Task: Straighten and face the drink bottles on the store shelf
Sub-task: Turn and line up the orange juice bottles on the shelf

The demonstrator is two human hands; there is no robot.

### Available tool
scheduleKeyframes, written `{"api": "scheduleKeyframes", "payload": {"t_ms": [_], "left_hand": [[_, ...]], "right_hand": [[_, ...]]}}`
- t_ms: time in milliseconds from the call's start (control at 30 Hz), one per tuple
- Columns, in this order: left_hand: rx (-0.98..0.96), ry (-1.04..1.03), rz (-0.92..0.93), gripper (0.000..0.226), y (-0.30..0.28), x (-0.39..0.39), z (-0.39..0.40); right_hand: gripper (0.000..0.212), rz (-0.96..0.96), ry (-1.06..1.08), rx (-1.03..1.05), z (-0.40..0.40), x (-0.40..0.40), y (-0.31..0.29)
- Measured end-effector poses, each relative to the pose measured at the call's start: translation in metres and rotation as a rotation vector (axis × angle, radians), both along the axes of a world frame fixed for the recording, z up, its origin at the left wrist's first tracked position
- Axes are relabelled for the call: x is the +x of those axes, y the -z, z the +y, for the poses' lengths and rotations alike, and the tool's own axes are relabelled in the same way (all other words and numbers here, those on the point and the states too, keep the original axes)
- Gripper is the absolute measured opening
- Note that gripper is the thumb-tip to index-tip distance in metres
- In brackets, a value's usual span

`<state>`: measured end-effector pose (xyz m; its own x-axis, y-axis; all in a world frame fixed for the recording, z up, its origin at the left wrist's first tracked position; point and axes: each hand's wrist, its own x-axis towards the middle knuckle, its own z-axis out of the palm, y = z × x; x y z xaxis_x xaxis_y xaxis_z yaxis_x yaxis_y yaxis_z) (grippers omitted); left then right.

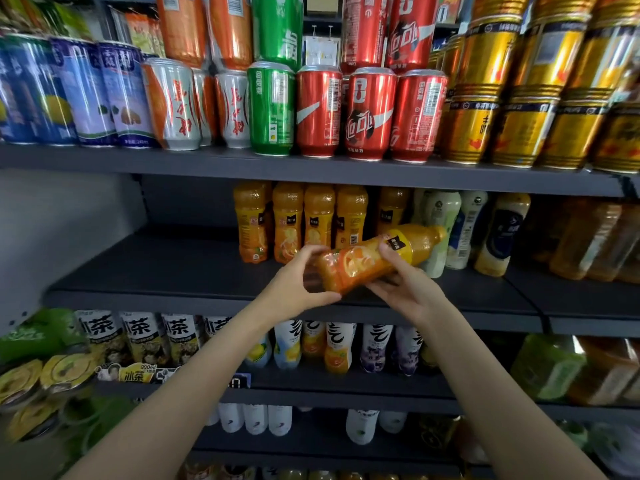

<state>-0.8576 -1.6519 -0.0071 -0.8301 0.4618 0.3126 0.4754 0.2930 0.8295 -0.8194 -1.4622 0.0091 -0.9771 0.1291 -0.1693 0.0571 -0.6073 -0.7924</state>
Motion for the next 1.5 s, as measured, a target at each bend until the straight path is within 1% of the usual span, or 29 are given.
{"api": "scheduleKeyframes", "payload": {"t_ms": [67,167,233,267,333,367,433,500,567,633,700,767,833,933,1000,1067,1200,1300,1400,1467,1500], "left_hand": [[-0.049,0.019,-0.033,0.062,0.000,-0.003,-0.002],[-0.057,0.062,-0.078,0.051,0.002,-0.005,0.003],[-0.084,0.063,-0.085,0.057,0.005,-0.005,0.008],[-0.088,0.065,-0.087,0.066,0.006,-0.005,0.011],[-0.090,0.072,-0.094,0.081,0.006,-0.004,0.015],[-0.094,0.066,-0.091,0.081,0.007,-0.003,0.017],[-0.104,0.027,-0.064,0.073,0.009,-0.006,0.020],[-0.135,-0.064,0.017,0.068,0.014,-0.006,0.024],[-0.164,-0.193,0.085,0.071,0.017,-0.005,0.028],[-0.158,-0.310,0.114,0.072,0.020,-0.007,0.032],[-0.111,-0.342,0.120,0.072,0.023,-0.013,0.034],[-0.052,-0.300,0.117,0.071,0.024,-0.021,0.036],[-0.035,-0.278,0.089,0.067,0.022,-0.028,0.037],[-0.075,-0.302,0.038,0.068,0.018,-0.046,0.035],[-0.099,-0.314,0.045,0.069,0.017,-0.061,0.033],[-0.108,-0.321,0.048,0.067,0.017,-0.072,0.034],[-0.137,-0.328,-0.008,0.067,0.018,-0.093,0.041],[-0.187,-0.354,0.004,0.069,0.019,-0.106,0.047],[-0.222,-0.344,0.030,0.073,0.019,-0.112,0.048],[-0.208,-0.329,0.021,0.074,0.020,-0.114,0.046],[-0.199,-0.323,0.013,0.074,0.020,-0.114,0.045]], "right_hand": [[0.034,0.069,0.007,0.114,0.003,0.002,0.004],[0.037,0.163,0.002,0.354,0.001,0.008,0.007],[0.042,0.216,-0.017,0.484,-0.001,0.010,0.008],[0.045,0.240,-0.027,0.534,-0.002,0.010,0.009],[0.051,0.285,-0.055,0.591,-0.004,0.009,0.009],[0.052,0.298,-0.071,0.604,-0.004,0.009,0.008],[0.054,0.310,-0.104,0.629,-0.004,0.007,0.006],[0.057,0.322,-0.097,0.718,-0.003,0.004,0.003],[0.064,0.332,0.011,0.902,-0.003,-0.001,0.000],[0.071,0.350,0.134,1.094,-0.006,-0.006,-0.003],[0.077,0.407,0.165,1.241,-0.013,-0.010,-0.005],[0.080,0.475,0.136,1.334,-0.019,-0.016,-0.006],[0.077,0.510,0.076,1.343,-0.020,-0.024,-0.008],[0.069,0.426,0.020,1.260,-0.006,-0.041,-0.004],[0.065,0.308,0.066,1.223,0.013,-0.055,0.006],[0.064,0.204,0.156,1.237,0.034,-0.072,0.017],[0.060,0.080,0.343,1.317,0.063,-0.111,0.031],[0.065,0.009,0.439,1.345,0.072,-0.141,0.033],[0.069,-0.019,0.476,1.277,0.068,-0.169,0.031],[0.072,-0.041,0.465,1.176,0.065,-0.188,0.033],[0.070,-0.065,0.463,1.132,0.065,-0.196,0.034]]}}
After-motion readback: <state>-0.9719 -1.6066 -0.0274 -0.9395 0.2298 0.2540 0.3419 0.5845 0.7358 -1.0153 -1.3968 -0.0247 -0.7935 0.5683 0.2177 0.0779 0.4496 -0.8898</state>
